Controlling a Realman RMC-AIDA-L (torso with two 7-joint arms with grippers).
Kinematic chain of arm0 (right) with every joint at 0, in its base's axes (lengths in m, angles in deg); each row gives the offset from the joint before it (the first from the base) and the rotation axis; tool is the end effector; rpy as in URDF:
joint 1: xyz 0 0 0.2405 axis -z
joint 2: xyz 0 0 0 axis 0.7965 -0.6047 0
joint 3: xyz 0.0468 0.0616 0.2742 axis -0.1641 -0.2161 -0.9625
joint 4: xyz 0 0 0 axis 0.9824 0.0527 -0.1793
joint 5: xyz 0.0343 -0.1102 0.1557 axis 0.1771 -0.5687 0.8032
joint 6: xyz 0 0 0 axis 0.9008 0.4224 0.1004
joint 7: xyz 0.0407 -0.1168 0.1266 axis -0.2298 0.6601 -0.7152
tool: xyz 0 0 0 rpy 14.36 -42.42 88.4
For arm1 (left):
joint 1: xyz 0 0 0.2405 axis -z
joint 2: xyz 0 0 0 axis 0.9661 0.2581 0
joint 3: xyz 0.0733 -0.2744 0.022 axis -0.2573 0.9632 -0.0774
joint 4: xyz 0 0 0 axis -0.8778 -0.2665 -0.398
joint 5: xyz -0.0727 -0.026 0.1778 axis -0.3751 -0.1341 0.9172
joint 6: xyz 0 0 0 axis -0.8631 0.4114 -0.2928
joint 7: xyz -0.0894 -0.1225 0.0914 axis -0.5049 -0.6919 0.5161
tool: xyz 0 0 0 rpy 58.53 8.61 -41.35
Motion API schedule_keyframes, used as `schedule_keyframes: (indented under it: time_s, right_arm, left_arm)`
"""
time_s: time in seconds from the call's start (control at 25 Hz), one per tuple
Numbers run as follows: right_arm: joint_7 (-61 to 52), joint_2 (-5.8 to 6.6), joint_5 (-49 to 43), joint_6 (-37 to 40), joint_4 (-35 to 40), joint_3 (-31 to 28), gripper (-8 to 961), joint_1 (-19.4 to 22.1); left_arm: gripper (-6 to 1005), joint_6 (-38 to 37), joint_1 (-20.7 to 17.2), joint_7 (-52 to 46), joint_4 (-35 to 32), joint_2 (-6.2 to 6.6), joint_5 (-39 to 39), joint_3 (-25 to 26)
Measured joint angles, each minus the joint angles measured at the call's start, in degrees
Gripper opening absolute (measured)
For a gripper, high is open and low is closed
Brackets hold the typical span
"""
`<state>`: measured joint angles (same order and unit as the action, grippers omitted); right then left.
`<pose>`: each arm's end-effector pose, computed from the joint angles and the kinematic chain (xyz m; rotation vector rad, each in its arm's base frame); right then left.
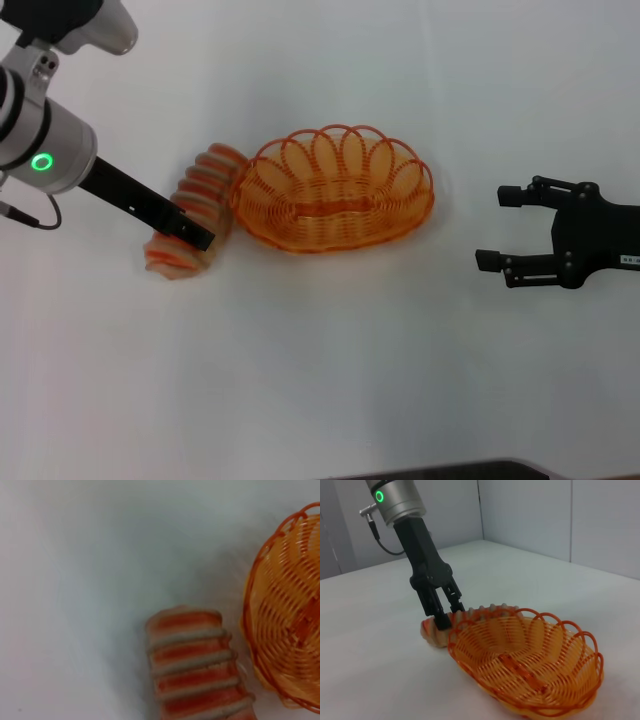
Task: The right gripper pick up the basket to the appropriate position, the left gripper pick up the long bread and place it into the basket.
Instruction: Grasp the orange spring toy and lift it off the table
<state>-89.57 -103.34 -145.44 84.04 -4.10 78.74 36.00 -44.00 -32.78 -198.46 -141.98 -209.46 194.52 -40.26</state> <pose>0.3342 0.2730 -0.0284 -2.6741 0.5271 0.5079 -0.2360 0.3729 -0.0782 -2.6226 -1.1109 0.4513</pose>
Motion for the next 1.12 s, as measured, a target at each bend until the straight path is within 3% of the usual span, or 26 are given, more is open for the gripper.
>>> schedule_keyframes:
  time_s: [0.52, 0.72, 1.12]
  right_arm:
    - [-0.5, 0.0, 0.0, 0.0, -0.1, -0.2, 930, -0.1]
    - [-0.5, 0.0, 0.0, 0.0, -0.1, -0.2, 929, -0.4]
    - [-0.7, 0.0, 0.1, 0.0, -0.2, -0.3, 929, -0.8]
  left_arm:
    - [762, 3.3, -0.9, -0.8, 0.3, -0.03, 0.1, -2.6]
    - [609, 3.6, -1.4, -0.6, 0.1, 0.11, 0.1, -2.7]
    - [536, 3.7, -3.4, 0.5, -4.4, 0.26, -0.3, -0.6]
